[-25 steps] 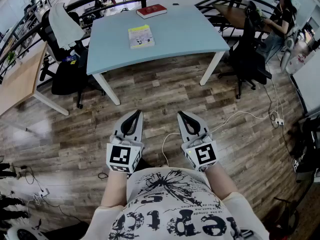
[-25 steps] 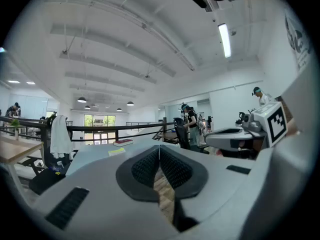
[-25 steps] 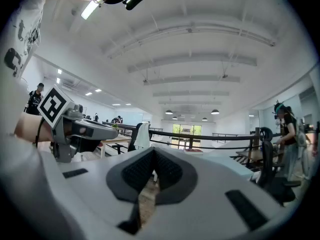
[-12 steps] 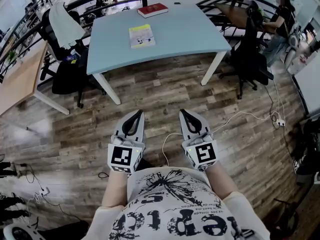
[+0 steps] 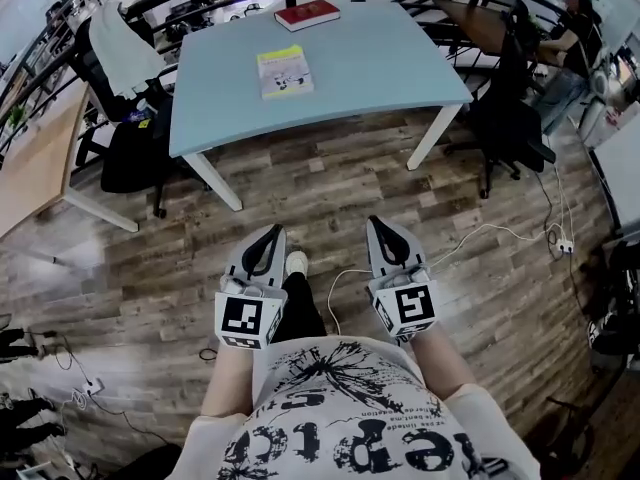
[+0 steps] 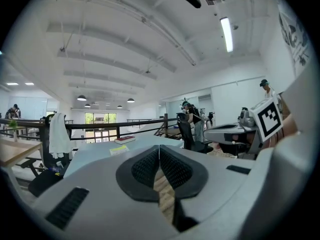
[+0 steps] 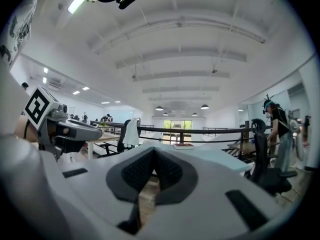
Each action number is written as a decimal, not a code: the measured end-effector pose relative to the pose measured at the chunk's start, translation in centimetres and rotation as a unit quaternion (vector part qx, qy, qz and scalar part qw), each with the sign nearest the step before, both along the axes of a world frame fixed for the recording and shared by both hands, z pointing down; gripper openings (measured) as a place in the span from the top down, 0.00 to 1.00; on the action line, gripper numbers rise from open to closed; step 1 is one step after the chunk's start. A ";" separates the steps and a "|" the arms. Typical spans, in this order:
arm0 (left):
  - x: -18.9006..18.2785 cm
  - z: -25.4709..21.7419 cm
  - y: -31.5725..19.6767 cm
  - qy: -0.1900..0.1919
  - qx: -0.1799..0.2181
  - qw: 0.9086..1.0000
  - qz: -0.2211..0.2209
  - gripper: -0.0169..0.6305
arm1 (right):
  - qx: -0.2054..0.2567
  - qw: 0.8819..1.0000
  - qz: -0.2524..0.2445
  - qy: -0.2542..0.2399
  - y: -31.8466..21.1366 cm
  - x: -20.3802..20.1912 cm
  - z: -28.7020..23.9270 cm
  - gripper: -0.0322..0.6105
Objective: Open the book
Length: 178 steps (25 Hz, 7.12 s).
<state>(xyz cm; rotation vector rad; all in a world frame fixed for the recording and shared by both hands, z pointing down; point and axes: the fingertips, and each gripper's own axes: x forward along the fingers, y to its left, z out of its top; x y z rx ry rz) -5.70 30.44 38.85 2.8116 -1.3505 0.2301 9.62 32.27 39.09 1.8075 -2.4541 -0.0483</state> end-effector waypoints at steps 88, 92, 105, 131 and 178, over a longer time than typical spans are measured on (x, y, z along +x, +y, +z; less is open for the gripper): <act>9.9 17.5 -58.4 -0.114 -0.204 0.968 -0.088 0.94 | -0.114 0.985 -0.131 -0.001 -60.3 7.0 6.6 0.93; 6.4 14.4 -58.2 -0.089 -0.169 0.978 -0.086 0.94 | -0.107 0.987 -0.121 -0.001 -60.0 3.9 5.8 0.93; -10.3 14.9 -57.4 -0.010 -0.194 0.972 -0.132 0.94 | -0.095 0.991 -0.091 0.016 -57.8 -6.8 5.1 0.93; -18.7 27.7 -56.4 -0.020 -0.346 0.928 -0.134 0.87 | -0.128 0.991 -0.018 0.039 -56.1 -11.8 8.2 0.93; -4.5 -2.7 -58.9 0.055 -0.002 0.995 -0.078 0.93 | -0.014 0.990 -0.140 0.011 -60.4 -5.0 -1.3 0.94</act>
